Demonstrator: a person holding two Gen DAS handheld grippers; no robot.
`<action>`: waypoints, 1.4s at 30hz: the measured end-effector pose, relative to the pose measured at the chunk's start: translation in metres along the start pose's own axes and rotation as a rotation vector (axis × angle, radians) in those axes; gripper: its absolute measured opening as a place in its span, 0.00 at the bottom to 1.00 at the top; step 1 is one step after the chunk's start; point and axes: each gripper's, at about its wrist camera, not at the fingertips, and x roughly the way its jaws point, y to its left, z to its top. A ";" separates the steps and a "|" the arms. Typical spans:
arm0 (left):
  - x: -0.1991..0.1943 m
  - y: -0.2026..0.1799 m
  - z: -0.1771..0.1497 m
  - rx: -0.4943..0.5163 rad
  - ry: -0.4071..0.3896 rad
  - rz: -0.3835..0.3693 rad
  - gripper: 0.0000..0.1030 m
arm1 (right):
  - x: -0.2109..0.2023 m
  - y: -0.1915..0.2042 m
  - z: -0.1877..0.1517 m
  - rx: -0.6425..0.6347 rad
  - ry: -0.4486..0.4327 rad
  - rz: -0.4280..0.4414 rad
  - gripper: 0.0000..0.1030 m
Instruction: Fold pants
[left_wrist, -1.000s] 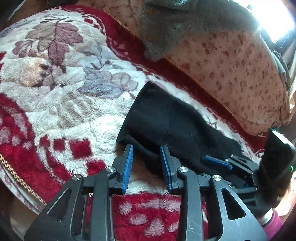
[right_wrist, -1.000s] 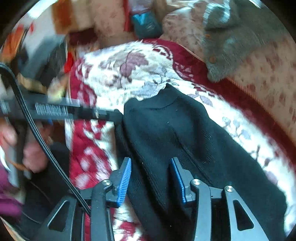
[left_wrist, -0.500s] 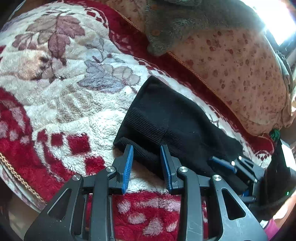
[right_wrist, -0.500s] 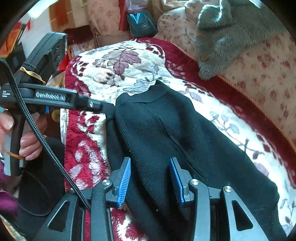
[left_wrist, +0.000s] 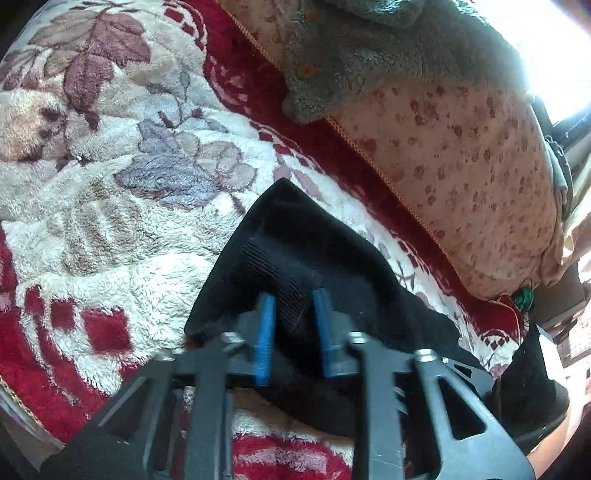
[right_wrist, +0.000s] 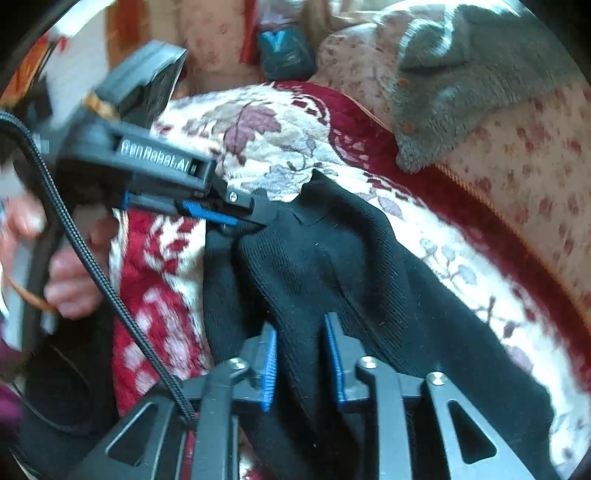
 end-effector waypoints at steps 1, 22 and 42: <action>-0.004 0.000 -0.001 0.005 -0.018 -0.002 0.09 | -0.001 -0.002 0.000 0.022 -0.002 0.018 0.15; -0.052 -0.001 -0.030 0.078 -0.161 0.223 0.07 | -0.031 -0.012 -0.018 0.203 0.032 0.217 0.29; 0.035 -0.194 -0.087 0.460 0.058 0.064 0.22 | -0.235 -0.166 -0.182 0.721 -0.164 -0.200 0.36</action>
